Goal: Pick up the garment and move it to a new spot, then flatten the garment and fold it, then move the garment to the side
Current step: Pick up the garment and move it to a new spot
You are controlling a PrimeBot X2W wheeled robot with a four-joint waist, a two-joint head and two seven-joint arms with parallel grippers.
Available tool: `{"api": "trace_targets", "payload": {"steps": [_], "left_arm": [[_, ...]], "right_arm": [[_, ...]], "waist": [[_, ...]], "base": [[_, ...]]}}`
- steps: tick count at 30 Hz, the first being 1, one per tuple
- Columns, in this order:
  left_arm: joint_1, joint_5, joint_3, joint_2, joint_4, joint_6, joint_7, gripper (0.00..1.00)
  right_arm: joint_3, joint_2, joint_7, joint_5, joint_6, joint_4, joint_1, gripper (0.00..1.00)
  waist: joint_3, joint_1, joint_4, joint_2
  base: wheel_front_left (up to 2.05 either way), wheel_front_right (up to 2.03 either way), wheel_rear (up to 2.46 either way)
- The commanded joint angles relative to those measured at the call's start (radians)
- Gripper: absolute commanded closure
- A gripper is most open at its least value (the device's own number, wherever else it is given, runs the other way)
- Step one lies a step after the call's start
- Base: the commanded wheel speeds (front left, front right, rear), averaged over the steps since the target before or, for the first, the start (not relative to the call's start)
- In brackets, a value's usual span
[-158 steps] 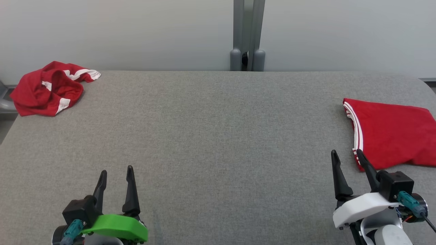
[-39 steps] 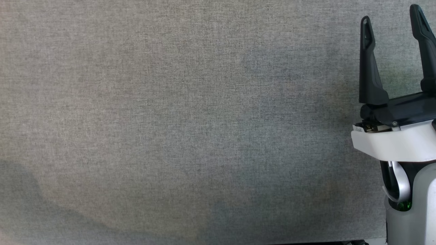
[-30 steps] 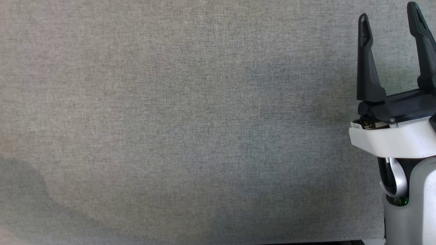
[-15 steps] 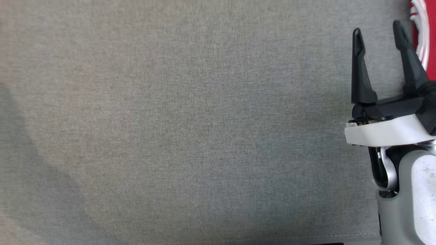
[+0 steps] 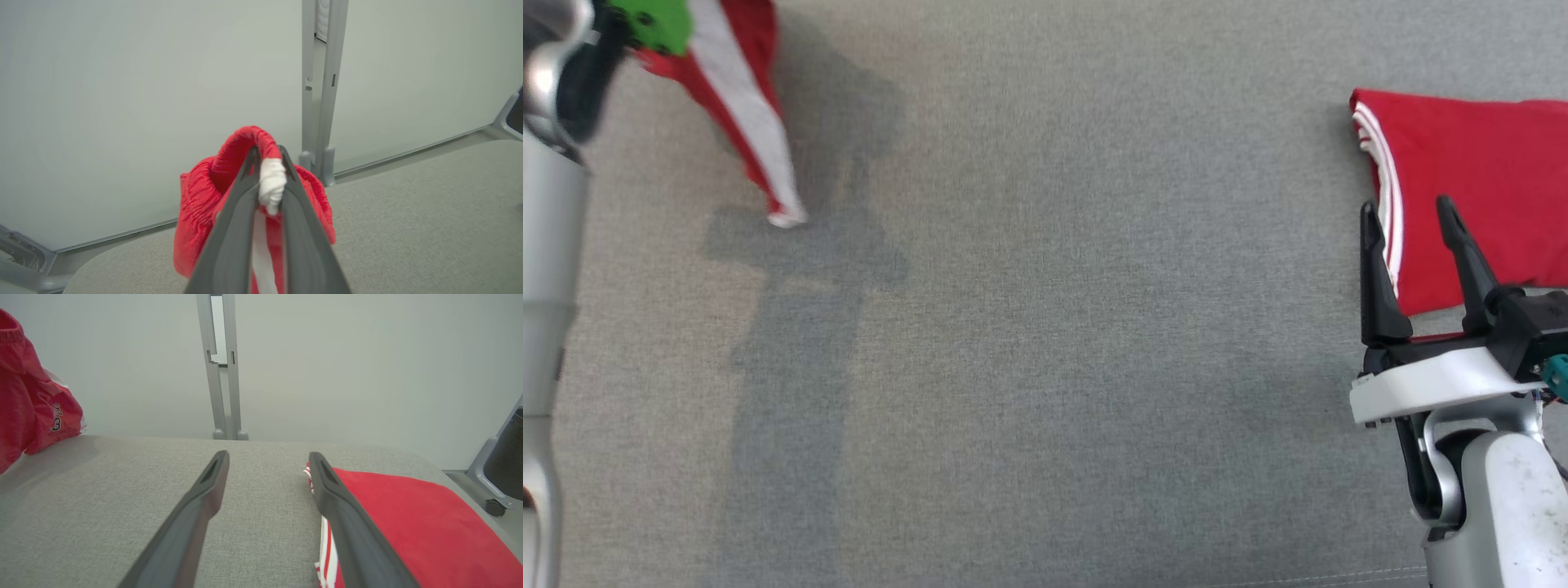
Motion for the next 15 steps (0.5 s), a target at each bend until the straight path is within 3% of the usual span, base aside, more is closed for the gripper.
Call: {"api": "trace_targets", "payload": {"steps": [1, 7, 15], "left_arm": [[0.036, -0.024, -0.021, -0.018, -0.051, -0.003, 0.01, 1.0], [0.134, -0.129, -0.058, -0.11, -0.243, 0.003, 0.044, 1.0], [0.414, -0.218, -0.068, -0.239, -0.311, 0.11, -0.028, 1.0]], "right_arm": [[-0.006, -0.002, -0.011, 0.008, -0.002, 0.015, 0.03, 0.0], [-0.015, -0.002, -0.032, 0.036, -0.002, 0.057, 0.083, 0.0], [-0.015, -0.002, -0.066, 0.072, -0.002, 0.118, 0.127, 0.0]], "waist": [[-0.152, 0.0, -0.026, 0.0], [-0.212, 0.0, -0.03, 0.0], [-0.227, 0.0, -0.012, 0.0]], "base": [[0.0, 0.0, 0.0], [0.0, 0.0, 0.0], [0.0, 0.0, 0.0]]}}
